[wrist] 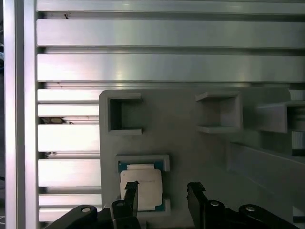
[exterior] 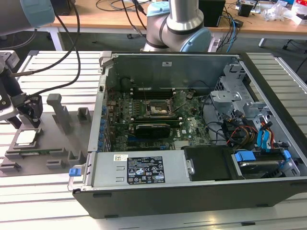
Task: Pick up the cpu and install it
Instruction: 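Pick up the cpu and move it towards the insertion slot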
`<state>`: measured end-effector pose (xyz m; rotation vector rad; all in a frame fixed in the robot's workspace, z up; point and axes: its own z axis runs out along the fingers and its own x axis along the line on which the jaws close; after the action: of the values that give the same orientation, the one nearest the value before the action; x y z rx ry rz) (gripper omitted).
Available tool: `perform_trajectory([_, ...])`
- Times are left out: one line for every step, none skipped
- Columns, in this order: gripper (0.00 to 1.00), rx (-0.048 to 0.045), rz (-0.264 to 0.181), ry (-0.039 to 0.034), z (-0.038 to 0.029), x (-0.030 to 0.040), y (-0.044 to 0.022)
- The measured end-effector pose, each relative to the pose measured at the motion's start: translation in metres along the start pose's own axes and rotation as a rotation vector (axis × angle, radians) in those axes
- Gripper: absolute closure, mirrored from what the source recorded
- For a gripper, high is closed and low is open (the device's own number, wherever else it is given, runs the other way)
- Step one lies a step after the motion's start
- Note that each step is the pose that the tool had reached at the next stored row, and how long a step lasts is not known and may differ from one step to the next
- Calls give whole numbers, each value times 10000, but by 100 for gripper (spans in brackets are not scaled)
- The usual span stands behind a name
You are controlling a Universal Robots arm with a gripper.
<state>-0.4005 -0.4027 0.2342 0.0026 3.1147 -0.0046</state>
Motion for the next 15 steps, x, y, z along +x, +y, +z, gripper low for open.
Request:
perform_trajectory([45,0,0,0,7,0,0])
perform_trajectory([45,1,0,0,16,1,0])
perform_trajectory([45,0,0,1,24,1,0])
perform_trajectory([45,2,0,0,34,1,0])
perform_trajectory([45,3,0,1,54,3,0])
perform_trajectory([45,4,2,-1,71,29,-4])
perform_trajectory([45,4,-2,1,81,50,-13])
perform_trajectory([45,4,-2,1,94,73,-29])
perform_trajectory([45,5,-3,1,101,87,-40])
perform_trajectory([45,4,-6,0,109,97,-51])
perform_trajectory([45,4,-9,-1,116,107,-62])
perform_trajectory([45,4,-10,0,121,115,-72])
perform_trajectory([45,4,-15,0,129,119,-83])
perform_trajectory([45,4,-18,-1,137,120,-90])
perform_trajectory([45,5,-18,0,138,121,-90])
